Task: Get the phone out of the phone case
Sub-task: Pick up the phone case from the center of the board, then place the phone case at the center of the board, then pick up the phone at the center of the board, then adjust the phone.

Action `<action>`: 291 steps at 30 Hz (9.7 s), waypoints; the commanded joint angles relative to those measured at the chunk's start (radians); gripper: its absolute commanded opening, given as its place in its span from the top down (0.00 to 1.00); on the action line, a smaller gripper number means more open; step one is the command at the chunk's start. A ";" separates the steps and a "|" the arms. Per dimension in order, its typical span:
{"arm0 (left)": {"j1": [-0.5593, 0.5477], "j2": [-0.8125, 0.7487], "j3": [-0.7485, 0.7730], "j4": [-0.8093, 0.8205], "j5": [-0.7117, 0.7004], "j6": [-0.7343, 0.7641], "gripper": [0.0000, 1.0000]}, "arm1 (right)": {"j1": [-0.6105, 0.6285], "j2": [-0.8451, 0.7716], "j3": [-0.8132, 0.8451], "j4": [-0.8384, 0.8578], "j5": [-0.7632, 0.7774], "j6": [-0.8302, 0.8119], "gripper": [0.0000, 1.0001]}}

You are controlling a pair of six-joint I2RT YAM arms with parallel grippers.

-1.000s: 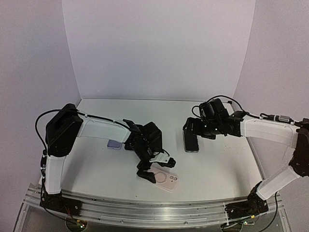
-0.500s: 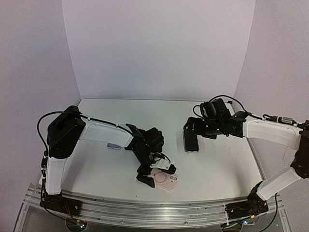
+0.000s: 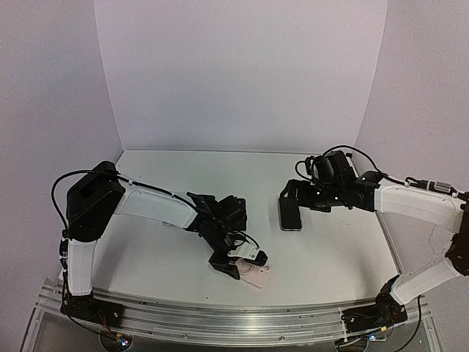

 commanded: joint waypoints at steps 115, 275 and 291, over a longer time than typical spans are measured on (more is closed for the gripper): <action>0.349 -0.733 -0.381 0.565 -0.190 -0.698 0.00 | -0.181 0.964 0.939 -0.486 -0.319 -0.138 1.00; 0.468 -0.672 -0.214 1.034 0.561 -1.454 1.00 | 0.109 0.316 0.359 0.607 -0.920 -0.111 0.76; 0.468 -0.699 -0.296 0.945 0.460 -1.501 0.51 | 0.109 0.255 0.288 0.934 -0.737 -0.011 1.00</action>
